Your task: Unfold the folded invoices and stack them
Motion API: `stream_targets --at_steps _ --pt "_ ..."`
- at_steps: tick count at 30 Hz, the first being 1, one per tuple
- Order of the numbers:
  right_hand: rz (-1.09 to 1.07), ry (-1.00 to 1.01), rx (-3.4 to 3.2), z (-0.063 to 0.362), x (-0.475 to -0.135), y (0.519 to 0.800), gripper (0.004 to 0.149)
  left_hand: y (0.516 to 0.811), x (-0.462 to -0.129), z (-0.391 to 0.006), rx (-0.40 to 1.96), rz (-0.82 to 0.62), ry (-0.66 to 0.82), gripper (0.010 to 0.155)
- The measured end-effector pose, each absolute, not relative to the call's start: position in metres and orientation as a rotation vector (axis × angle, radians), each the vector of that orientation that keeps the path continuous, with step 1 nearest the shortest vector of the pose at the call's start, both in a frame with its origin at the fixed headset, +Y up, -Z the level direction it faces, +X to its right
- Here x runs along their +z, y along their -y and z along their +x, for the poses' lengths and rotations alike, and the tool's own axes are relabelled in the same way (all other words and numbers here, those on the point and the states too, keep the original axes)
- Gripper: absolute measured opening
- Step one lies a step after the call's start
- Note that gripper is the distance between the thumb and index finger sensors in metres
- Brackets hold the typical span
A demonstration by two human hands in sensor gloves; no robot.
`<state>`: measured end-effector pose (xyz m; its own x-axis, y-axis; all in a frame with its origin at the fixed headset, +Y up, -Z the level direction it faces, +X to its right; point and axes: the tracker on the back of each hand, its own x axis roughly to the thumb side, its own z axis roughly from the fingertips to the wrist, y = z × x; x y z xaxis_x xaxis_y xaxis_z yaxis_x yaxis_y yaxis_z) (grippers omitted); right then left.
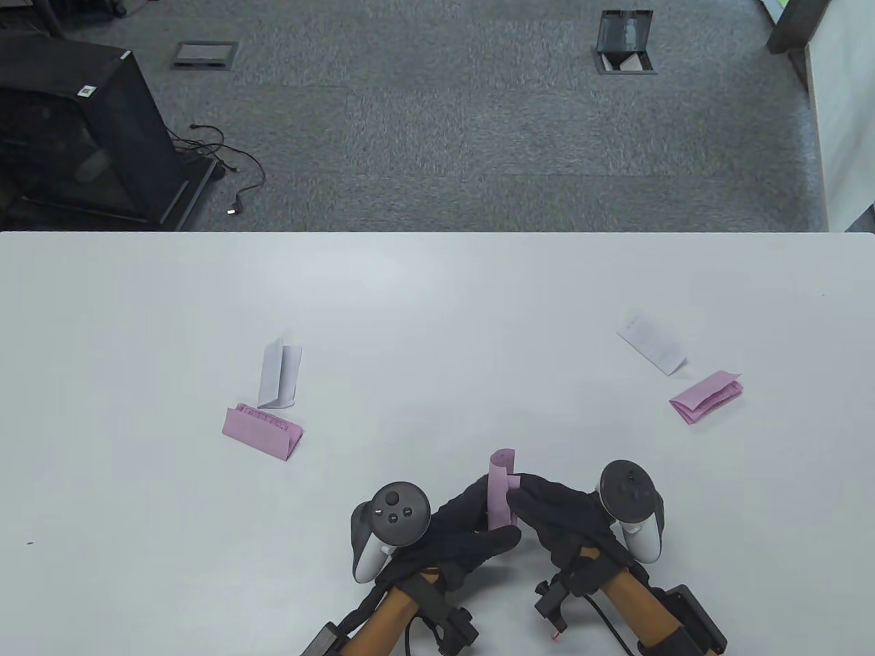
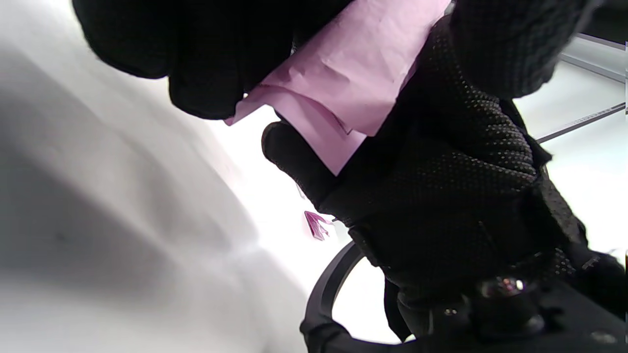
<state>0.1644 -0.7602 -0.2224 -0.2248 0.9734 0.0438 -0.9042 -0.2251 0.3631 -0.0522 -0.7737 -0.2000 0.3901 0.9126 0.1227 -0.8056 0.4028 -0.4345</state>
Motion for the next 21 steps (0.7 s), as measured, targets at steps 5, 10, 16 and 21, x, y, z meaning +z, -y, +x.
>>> stream_targets --at_steps 5,10,16,21 --pt "0.313 -0.305 1.785 0.165 -0.222 0.761 0.048 0.774 -0.199 -0.050 1.097 -0.322 0.365 0.095" --pt "0.318 -0.308 1.847 0.163 -0.221 0.761 0.044 0.772 -0.196 -0.047 1.019 -0.268 0.326 0.092" --pt "0.316 -0.257 1.943 0.164 -0.219 0.756 0.040 0.768 -0.194 -0.046 0.920 -0.195 0.302 0.068" --pt "0.298 -0.188 2.002 0.177 -0.223 0.750 0.040 0.768 -0.197 -0.063 1.085 -0.154 0.218 0.048"
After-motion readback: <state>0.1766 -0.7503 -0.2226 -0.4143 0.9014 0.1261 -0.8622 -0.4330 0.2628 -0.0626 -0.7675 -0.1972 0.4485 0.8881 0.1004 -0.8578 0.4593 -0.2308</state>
